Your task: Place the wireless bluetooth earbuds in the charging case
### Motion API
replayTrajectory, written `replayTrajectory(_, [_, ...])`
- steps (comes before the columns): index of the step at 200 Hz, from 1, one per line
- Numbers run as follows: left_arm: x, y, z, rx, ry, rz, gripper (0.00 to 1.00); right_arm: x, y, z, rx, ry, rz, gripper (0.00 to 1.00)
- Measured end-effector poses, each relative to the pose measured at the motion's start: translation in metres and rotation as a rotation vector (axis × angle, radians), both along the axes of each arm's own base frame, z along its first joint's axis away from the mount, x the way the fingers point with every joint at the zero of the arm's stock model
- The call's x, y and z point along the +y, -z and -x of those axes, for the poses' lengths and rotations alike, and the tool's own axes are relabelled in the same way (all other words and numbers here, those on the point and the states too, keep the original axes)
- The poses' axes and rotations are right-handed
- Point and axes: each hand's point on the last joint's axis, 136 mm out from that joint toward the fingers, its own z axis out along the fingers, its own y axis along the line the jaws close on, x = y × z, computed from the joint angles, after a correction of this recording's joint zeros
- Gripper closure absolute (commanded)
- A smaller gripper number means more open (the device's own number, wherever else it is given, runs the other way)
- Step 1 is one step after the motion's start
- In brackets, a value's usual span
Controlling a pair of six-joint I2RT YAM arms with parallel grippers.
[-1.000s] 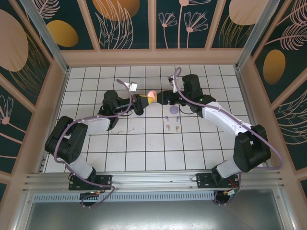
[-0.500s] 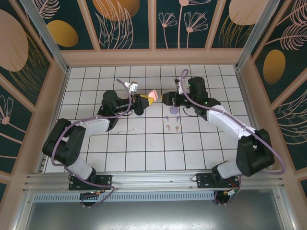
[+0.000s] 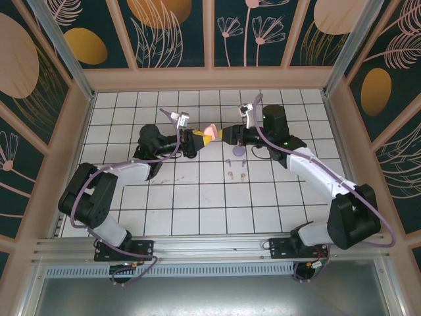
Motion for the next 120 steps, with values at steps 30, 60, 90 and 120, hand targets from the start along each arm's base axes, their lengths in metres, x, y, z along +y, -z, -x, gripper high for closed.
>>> replayTrajectory(30, [0.0,-0.002,0.0,-0.006,0.001,0.005,1.0,0.002,0.006,-0.002,0.021,-0.005,0.001,0.52])
replayTrajectory(60, [-0.001,-0.003,0.001,-0.01,0.004,0.009,1.0,0.004,0.01,-0.002,0.029,-0.009,0.004,0.54])
replayTrajectory(90, [-0.002,-0.003,0.002,-0.01,0.007,0.009,1.0,0.007,0.011,-0.004,0.03,-0.015,0.004,0.55])
replayTrajectory(120, [-0.002,-0.005,0.002,-0.015,0.008,0.012,1.0,0.011,0.009,-0.005,0.026,-0.022,0.002,0.58])
